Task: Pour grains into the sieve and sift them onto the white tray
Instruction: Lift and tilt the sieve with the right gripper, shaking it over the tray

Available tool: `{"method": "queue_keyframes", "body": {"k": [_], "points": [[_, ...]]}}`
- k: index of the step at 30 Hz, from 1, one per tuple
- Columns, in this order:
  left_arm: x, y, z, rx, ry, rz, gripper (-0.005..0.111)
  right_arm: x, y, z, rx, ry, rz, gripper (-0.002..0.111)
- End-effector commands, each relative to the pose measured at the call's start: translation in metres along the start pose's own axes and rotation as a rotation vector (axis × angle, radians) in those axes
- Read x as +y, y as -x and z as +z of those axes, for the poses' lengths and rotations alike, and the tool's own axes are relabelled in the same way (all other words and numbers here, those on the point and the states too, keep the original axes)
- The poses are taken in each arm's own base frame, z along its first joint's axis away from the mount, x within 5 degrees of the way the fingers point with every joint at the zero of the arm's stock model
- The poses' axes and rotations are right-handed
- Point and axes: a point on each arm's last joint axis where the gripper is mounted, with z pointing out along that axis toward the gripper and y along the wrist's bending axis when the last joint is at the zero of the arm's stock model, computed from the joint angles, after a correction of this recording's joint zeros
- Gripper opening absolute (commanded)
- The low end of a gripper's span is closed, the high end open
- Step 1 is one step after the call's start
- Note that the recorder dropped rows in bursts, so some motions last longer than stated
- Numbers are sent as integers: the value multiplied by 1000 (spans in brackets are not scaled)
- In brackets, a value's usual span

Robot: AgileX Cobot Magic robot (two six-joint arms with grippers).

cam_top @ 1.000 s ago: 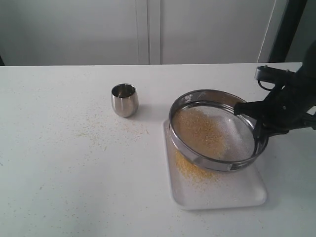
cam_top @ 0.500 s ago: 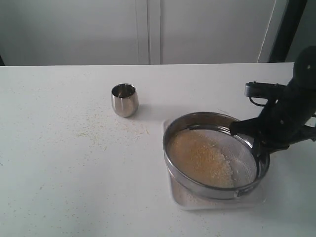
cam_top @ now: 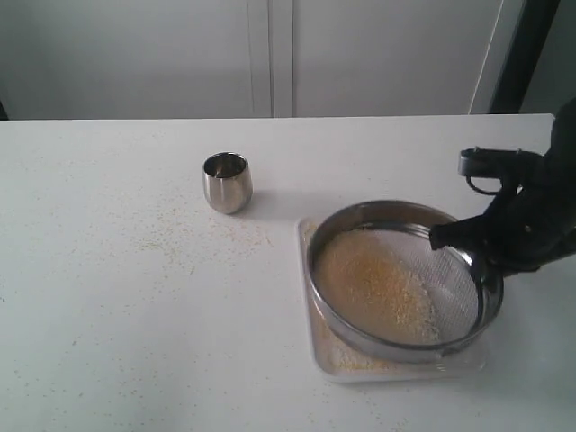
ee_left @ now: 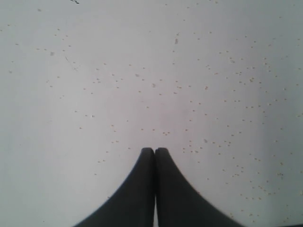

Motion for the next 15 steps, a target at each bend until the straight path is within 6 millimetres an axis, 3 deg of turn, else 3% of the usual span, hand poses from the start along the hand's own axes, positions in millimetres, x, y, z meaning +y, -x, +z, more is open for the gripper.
{"method": "queue_keyframes", "body": {"k": [1, 3, 5, 7, 9, 11, 13, 15], "points": [[0, -3, 0, 10, -4, -3, 0, 7, 33, 2, -140, 61, 119, 0], [0, -3, 0, 10, -4, -3, 0, 7, 33, 5, 8, 44, 95, 0], [0, -3, 0, 10, -4, -3, 0, 2, 21, -5, 53, -10, 22, 0], [0, -3, 0, 10, -4, -3, 0, 0, 7, -14, -34, -12, 17, 0], [0, -3, 0, 10, -4, -3, 0, 2, 12, -17, -194, 15, 44, 0], [0, -3, 0, 10, -4, -3, 0, 5, 25, -3, -208, 57, 113, 0], [0, -3, 0, 10, -4, -3, 0, 10, 32, 16, -74, 89, 143, 0], [0, -3, 0, 10, -4, -3, 0, 11, 27, 22, 59, 101, 131, 0]]}}
